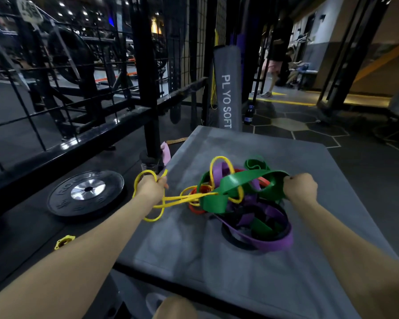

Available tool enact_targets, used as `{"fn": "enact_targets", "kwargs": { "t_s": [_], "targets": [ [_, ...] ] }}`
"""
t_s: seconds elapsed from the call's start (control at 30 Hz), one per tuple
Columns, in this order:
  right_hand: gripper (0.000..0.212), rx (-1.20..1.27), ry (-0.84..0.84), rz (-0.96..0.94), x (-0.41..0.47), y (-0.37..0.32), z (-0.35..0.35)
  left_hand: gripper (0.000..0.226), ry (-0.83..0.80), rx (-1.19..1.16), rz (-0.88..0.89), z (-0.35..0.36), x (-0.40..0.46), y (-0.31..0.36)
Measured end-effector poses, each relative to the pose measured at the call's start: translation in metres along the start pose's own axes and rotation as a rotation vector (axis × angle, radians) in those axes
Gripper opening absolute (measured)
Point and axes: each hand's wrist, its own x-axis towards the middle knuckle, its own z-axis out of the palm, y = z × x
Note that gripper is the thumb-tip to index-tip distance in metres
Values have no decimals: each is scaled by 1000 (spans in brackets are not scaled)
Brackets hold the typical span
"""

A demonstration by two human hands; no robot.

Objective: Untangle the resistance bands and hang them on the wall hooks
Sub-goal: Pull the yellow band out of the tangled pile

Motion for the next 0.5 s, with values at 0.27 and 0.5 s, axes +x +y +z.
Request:
{"fn": "enact_targets", "kwargs": {
  "t_s": [0.27, 0.5],
  "targets": [
    [24, -190, -78, -3, -7, 17, -5, 30, -59, 131, -59, 3, 3, -6],
    [39, -532, -28, -293, -13, 2, -3, 34, -300, 11, -72, 25, 0, -1]
  ]
}}
